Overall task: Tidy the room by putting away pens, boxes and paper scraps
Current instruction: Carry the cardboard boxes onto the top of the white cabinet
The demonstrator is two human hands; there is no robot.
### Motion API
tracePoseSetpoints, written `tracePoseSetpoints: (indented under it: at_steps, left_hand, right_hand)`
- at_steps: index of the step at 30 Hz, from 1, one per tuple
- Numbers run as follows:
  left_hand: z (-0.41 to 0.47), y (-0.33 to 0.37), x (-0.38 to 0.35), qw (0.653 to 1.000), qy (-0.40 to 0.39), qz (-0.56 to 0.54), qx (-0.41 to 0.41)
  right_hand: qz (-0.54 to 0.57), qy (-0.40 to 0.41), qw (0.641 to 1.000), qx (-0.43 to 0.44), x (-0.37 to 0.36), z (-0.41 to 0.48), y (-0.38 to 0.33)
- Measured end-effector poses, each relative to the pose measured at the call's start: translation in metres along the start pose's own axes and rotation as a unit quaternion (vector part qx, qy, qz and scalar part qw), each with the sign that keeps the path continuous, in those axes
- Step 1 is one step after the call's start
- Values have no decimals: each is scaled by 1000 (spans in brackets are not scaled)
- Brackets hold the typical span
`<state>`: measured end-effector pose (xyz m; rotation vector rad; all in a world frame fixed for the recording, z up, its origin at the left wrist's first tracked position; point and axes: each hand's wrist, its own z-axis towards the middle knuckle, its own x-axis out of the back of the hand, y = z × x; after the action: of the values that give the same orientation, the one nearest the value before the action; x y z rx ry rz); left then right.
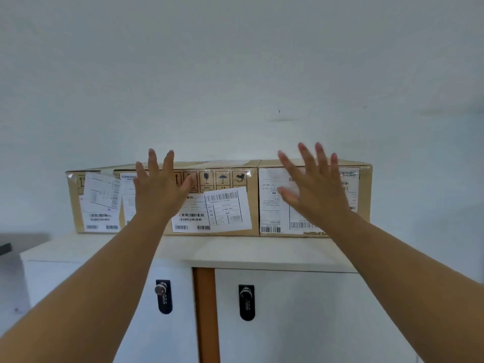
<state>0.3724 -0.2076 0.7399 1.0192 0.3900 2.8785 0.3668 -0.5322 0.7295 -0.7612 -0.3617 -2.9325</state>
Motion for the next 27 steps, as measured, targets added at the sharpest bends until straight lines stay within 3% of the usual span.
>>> tracePoseSetpoints:
  at_steps: [4, 9, 14, 21, 24, 27]
  left_hand:
    - [3, -12, -2, 999, -29, -20, 11]
    - [15, -32, -7, 998, -55, -17, -19]
    - [26, -54, -40, 996, 18, -18, -89]
    - [30, -57, -55, 994, 26, -17, -108]
    - [22, -51, -34, 996, -25, -31, -84]
    - [12, -48, -16, 995, -58, 22, -84]
  right_hand:
    - [1, -45, 997, 56, 2, 11, -38]
    - [23, -108, 994, 2, -16, 16, -67]
    - [-20, -66, 998, -13, -33, 14, -76]
    - [-42, -68, 996, -25, -36, 14, -78]
    - [-23, -123, 991, -47, -25, 14, -88]
    - [6, -158, 986, -52, -4, 22, -97]
